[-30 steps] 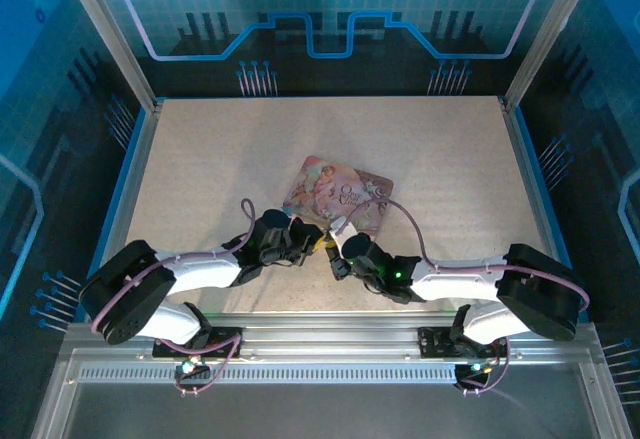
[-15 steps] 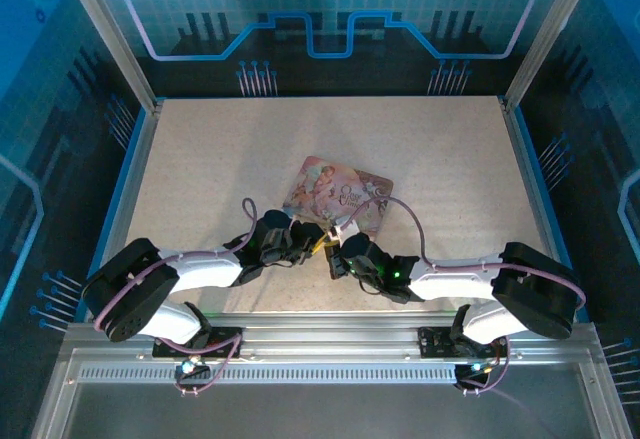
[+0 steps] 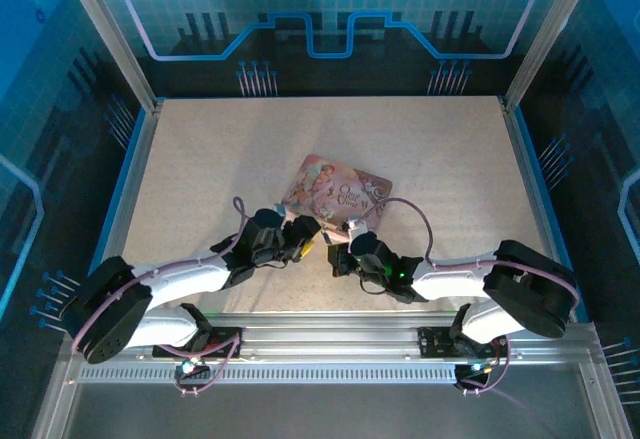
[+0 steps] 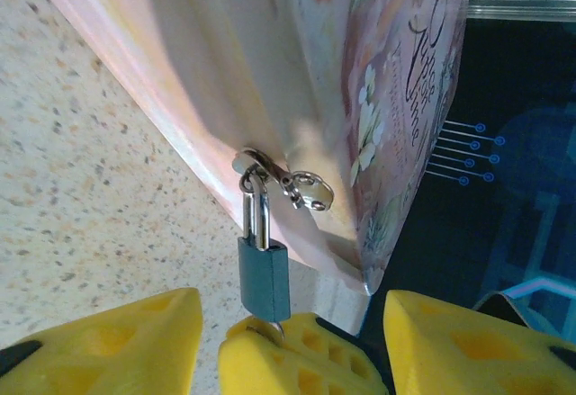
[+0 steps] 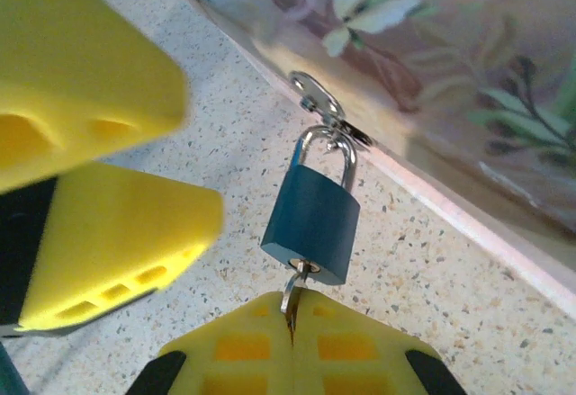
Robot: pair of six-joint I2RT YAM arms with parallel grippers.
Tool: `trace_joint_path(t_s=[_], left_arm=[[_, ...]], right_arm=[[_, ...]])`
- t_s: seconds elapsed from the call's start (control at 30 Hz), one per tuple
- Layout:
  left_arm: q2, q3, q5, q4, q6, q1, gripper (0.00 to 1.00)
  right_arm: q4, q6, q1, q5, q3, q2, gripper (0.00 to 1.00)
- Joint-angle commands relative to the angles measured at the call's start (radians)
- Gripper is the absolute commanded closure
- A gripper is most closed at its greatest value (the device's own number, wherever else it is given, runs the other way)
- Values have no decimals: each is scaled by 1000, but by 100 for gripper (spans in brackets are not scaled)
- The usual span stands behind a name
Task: Unlock a padlock with a key
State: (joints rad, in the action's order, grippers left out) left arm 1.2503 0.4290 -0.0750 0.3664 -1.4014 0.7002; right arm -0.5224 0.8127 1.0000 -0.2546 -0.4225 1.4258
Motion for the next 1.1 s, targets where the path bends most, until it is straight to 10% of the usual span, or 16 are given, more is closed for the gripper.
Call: trace_joint_path(t_s=[0.0,1.07], left_arm=[[-63,-3,41,-138,69,-16,39],[-230,87,4,-493,427,-261,12]], right_arm=[[-50,89,-32,54,47,28,100],[-179,138,-191,260,124,83,74]])
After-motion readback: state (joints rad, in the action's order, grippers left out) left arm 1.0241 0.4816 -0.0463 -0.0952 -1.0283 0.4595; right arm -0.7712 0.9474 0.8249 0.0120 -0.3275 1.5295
